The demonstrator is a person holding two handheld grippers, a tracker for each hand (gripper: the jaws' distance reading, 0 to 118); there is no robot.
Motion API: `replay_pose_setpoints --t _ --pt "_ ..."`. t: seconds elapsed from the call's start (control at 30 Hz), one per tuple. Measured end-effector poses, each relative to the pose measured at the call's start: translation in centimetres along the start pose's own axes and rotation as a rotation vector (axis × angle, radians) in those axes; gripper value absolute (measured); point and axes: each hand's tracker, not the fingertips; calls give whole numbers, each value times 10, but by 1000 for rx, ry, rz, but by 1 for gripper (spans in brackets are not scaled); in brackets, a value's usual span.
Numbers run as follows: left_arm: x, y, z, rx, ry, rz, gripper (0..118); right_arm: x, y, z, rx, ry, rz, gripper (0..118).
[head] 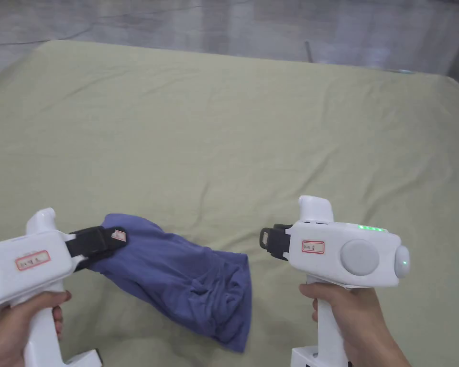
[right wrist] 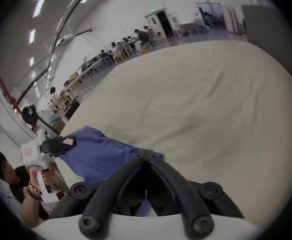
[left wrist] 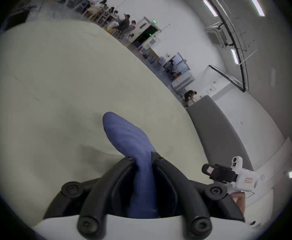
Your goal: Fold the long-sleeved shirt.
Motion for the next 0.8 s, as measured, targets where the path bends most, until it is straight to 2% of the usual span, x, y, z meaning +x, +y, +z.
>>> replay_pose_setpoints --t 0.17,0.27,0.33,0.43,0.47,0.5,0.53,0.73,0.77,0.8 --pt "-108 67 81 69 158 18 11 -91 0 -66 27 22 160 2" --pt "-164 90 110 69 184 49 11 -119 -6 -119 34 32 210 2" --pt "-184 94 115 78 239 49 11 -134 -6 -135 14 56 222 2" --pt "-199 94 110 98 199 121 15 -147 -5 -151 -22 99 208 2" --pt "-197 93 108 100 187 116 50 -149 -4 -150 -27 105 216 2" --pt "-193 94 106 102 200 104 101 -150 -3 -149 -31 112 224 2" --pt "-188 95 102 99 226 84 118 -150 -3 -146 -32 117 233 2" --pt "-127 114 116 175 296 10 116 -127 6 -97 7 98 239 2" --pt "-111 101 121 208 307 -31 86 -120 7 -84 24 87 232 2" --pt "-93 94 122 254 276 -67 37 -115 7 -74 39 80 227 2"
